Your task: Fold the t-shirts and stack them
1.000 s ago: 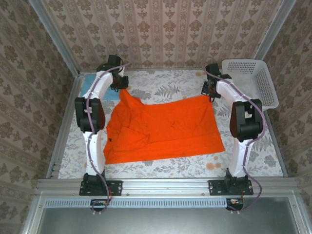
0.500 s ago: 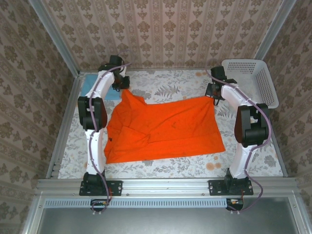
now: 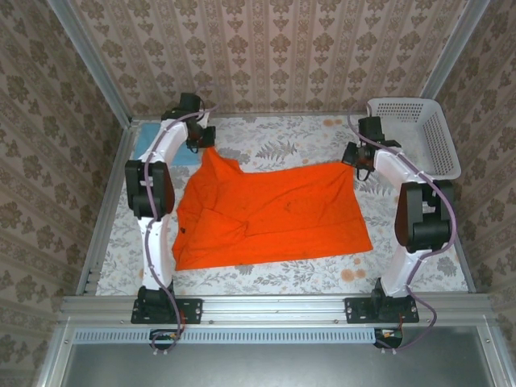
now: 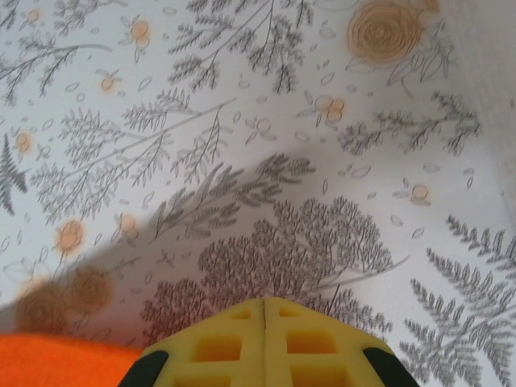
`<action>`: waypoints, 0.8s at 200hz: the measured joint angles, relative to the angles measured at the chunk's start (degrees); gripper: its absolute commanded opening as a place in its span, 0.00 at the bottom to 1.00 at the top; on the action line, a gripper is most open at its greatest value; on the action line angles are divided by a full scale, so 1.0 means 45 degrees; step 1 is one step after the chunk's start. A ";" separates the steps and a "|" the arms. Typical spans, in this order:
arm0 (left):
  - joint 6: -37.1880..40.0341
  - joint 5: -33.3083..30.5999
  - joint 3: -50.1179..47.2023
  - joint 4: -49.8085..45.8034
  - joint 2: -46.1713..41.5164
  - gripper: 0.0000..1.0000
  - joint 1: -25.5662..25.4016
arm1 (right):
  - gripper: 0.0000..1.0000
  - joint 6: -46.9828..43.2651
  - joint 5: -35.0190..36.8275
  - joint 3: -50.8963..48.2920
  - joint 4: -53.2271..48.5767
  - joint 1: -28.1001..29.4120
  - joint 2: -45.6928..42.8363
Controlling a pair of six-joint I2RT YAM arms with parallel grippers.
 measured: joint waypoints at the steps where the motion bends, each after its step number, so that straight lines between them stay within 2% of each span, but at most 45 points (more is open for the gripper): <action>1: 0.0010 0.0010 -0.0068 0.0015 -0.0049 0.06 0.0000 | 0.00 0.0000 -0.0039 -0.0063 0.0015 -0.0005 -0.0053; 39: 0.0670 0.0092 -0.4313 0.1423 -0.3755 0.08 -0.0335 | 0.00 0.0049 -0.1229 -0.1962 0.0631 -0.0194 -0.1443; 72: 0.0981 0.0112 -0.6902 0.2030 -0.6766 0.08 -0.0816 | 0.00 0.0248 -0.2191 -0.3541 0.1078 -0.0476 -0.2623; 160: 0.0685 0.0170 -1.1366 0.0952 -1.0642 0.13 -0.1496 | 0.00 0.0384 -0.3818 -0.5221 0.1209 -0.1540 -0.3774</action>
